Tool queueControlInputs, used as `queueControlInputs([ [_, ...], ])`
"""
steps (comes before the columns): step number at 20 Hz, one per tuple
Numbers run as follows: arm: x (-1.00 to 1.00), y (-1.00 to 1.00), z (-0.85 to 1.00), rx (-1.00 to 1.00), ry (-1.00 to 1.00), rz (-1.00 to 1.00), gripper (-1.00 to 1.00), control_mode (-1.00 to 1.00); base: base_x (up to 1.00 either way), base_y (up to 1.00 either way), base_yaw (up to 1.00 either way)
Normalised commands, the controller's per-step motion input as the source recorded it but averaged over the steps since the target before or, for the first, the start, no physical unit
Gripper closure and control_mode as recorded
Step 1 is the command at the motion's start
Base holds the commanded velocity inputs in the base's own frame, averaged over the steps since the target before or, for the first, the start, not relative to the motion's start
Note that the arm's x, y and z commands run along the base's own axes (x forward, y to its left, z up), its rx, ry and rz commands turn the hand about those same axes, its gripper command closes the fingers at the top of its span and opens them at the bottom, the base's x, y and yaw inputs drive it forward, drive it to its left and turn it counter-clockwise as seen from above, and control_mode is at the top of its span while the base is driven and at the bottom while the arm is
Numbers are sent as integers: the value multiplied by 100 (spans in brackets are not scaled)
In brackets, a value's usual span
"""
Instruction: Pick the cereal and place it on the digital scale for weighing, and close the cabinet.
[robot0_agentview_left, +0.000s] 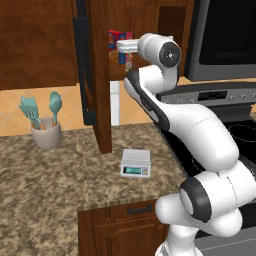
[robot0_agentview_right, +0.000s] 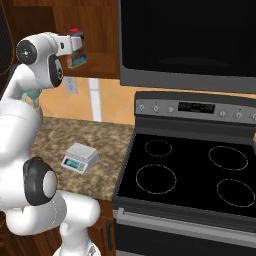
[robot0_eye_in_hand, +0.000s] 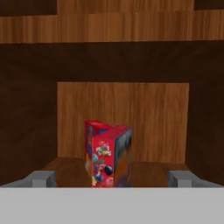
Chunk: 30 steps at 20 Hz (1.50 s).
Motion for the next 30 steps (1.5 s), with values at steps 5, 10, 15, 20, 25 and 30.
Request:
queueControlInputs([
  [5,36,14,-8,0,0,-1,-100,-100,0,0,0],
  [10,30,19,-15,0,0,-3,-100,-100,0,0,0],
  [15,31,0,-15,0,0,-1,-100,-100,0,0,0],
  [20,35,8,-10,0,0,-2,-100,-100,0,0,0],
  [25,32,1,0,0,0,-4,-100,-100,0,0,0],
  [30,31,10,0,0,0,-4,100,-100,0,0,0],
])
